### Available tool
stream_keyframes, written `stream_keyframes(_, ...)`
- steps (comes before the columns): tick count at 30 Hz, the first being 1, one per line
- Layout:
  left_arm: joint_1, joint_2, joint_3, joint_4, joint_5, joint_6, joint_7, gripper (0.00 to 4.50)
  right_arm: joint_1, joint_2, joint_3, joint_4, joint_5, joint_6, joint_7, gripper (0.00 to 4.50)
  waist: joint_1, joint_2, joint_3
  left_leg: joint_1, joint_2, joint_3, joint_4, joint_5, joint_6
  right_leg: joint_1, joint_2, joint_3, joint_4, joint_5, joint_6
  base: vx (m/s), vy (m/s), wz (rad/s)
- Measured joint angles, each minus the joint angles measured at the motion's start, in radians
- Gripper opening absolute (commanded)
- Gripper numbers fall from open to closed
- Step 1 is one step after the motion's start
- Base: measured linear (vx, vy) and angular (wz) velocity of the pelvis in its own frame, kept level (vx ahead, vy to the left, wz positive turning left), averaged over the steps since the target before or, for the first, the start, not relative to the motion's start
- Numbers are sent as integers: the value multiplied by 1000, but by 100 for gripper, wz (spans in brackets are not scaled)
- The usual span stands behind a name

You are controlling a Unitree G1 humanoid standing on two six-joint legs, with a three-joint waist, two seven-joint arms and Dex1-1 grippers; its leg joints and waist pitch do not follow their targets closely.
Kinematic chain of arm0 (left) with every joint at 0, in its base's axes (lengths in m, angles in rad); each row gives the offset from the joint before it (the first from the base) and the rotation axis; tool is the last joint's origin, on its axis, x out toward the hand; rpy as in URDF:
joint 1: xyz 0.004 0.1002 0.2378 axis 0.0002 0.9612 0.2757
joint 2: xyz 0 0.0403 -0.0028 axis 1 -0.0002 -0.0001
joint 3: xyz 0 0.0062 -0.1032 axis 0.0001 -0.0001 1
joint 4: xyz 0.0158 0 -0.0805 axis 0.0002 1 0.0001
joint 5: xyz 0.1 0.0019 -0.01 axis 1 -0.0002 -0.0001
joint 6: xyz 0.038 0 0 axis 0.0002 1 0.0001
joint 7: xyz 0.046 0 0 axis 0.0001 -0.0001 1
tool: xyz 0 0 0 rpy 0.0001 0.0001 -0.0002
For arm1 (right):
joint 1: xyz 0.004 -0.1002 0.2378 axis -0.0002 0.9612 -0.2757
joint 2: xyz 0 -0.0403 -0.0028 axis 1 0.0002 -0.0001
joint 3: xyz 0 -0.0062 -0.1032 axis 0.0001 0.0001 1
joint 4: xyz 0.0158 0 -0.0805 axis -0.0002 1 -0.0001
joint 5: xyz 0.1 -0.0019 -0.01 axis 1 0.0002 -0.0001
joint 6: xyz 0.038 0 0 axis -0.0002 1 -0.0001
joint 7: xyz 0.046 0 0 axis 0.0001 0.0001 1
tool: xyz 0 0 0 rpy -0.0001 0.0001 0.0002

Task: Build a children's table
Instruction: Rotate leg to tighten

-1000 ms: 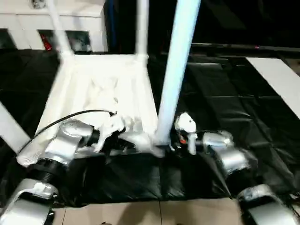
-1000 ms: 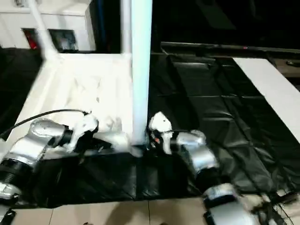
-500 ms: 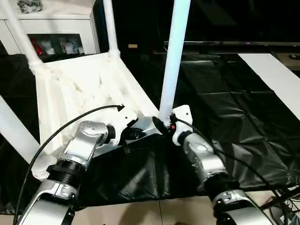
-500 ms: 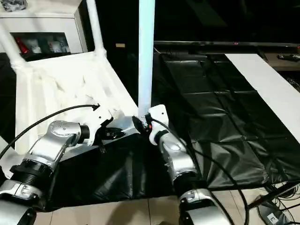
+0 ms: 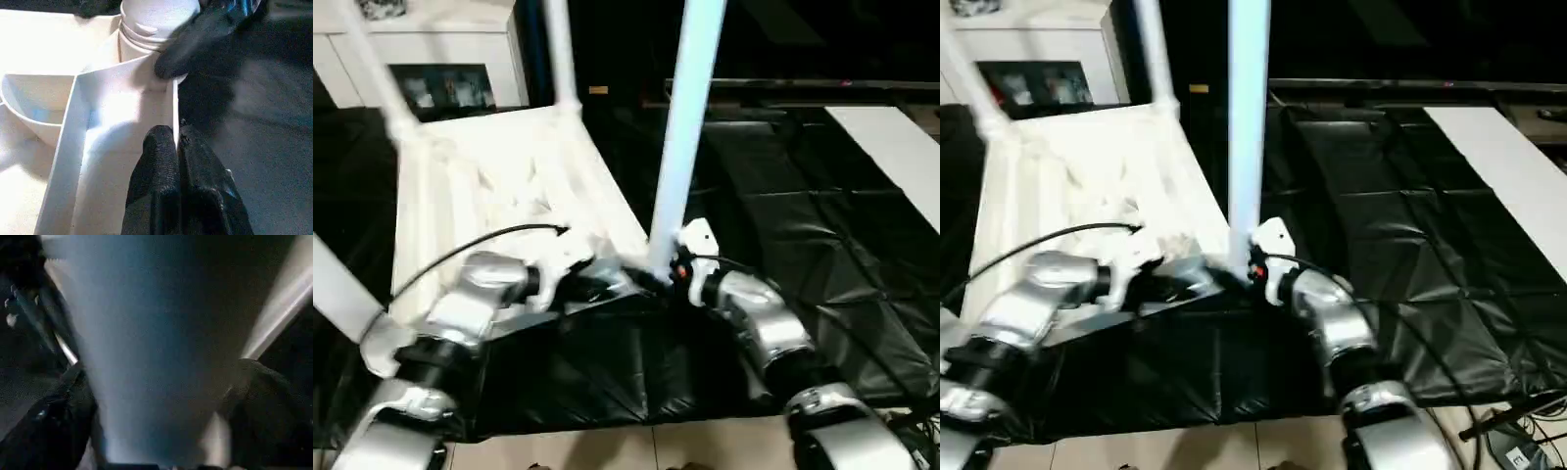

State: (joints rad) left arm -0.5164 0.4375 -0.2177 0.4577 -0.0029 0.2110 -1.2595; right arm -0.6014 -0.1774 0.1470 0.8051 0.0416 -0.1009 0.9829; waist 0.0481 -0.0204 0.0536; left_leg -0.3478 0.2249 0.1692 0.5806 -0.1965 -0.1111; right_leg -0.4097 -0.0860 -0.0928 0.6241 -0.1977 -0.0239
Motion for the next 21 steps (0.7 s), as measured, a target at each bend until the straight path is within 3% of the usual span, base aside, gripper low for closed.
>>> stream_keyframes(6, 4, 50, -12, 0, -14, -20, -94, 0, -19, -38, 41, 2, -6, -29, 176, 446, 14, -8, 2, -1, 2, 0, 7, 0, 0, 0, -1, 0, 5, 0, 0, 0, 0, 0)
stream_keyframes(7, 4, 54, -16, 0, -16, -22, -100, 0, -22, -40, 46, 4, -5, -29, 186, 411, 15, -11, 2, -1, 2, 0, 7, 0, 0, 0, -1, 0, 5, 0, 0, 0, 0, 0)
stream_keyframes(10, 4, 62, -21, 0, -17, -32, -109, 0, -27, -39, 50, 10, -4, -29, 215, 408, 16, -15, 1, -1, 2, 0, 7, -2, -4, 1, -1, 0, 6, 0, 0, 0, 0, 0)
stream_keyframes(21, 6, 72, -20, 10, -19, -50, -123, 0, -39, -33, 66, 34, -3, -34, 266, 308, 13, -19, 0, -1, 2, 0, 8, -2, -4, 1, -2, 0, 7, 0, 0, 0, 0, 0)
